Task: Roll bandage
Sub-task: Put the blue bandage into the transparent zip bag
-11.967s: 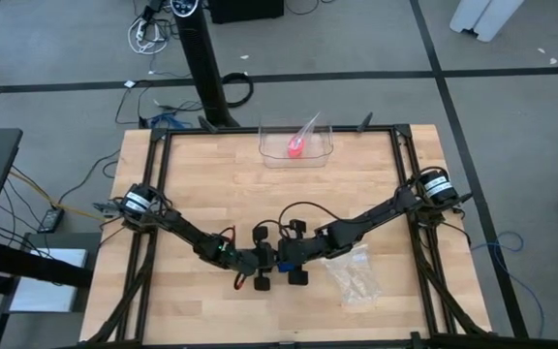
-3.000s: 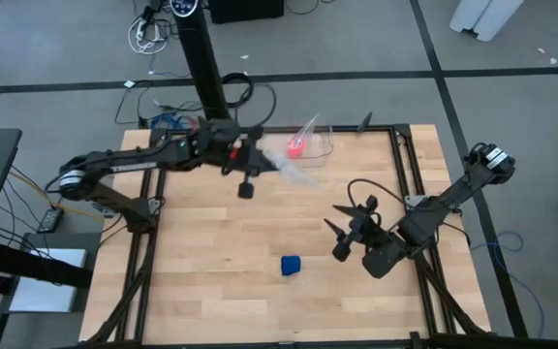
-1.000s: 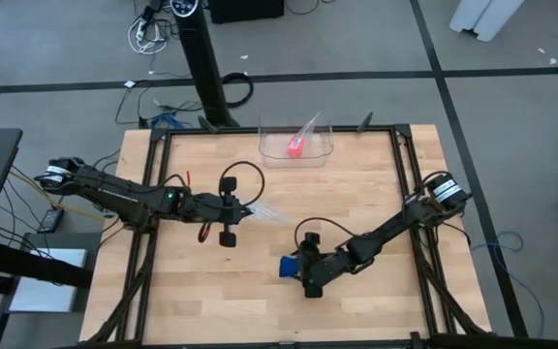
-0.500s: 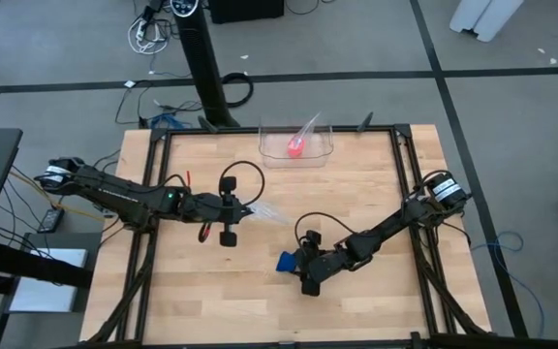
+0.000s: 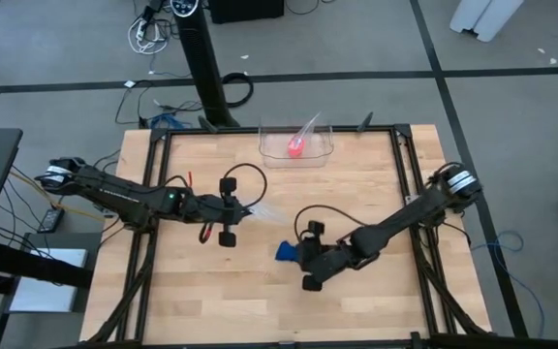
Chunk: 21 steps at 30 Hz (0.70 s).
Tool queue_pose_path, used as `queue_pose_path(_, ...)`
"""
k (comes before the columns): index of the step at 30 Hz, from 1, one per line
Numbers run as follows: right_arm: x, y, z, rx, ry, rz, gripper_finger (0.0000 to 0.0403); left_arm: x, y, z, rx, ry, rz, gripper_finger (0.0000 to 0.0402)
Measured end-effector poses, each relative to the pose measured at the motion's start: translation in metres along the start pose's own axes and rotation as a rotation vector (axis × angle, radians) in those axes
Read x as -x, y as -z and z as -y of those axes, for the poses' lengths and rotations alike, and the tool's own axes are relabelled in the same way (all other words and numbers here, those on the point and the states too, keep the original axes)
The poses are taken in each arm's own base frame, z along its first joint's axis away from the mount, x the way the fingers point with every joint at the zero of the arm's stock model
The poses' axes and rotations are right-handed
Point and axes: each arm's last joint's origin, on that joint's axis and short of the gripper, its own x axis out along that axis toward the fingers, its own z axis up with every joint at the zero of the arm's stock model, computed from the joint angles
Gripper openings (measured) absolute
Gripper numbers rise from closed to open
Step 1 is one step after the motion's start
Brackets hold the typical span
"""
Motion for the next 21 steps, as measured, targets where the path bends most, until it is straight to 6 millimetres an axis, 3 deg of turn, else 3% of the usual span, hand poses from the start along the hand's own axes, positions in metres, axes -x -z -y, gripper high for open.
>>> queue_pose_path(3, 0.031, -0.026, 0.008, 0.060, 0.129, 0.004, 0.0118, -0.005, 0.005, 0.003, -0.043, 0.001, -0.050, 0.0003)
queue_pose_path(6, 0.047, -0.044, 0.020, 0.106, 0.215, 0.008, 0.0118, -0.011, 0.007, 0.008, -0.077, 0.013, -0.071, 0.0004)
queue_pose_path(10, 0.042, -0.055, 0.033, 0.141, 0.245, 0.003, 0.0118, -0.014, 0.002, 0.017, -0.116, 0.030, -0.020, 0.0004)
queue_pose_path(21, 0.017, -0.056, 0.051, 0.121, 0.205, -0.069, 0.0118, -0.010, -0.006, 0.025, -0.132, 0.026, 0.052, 0.0004)
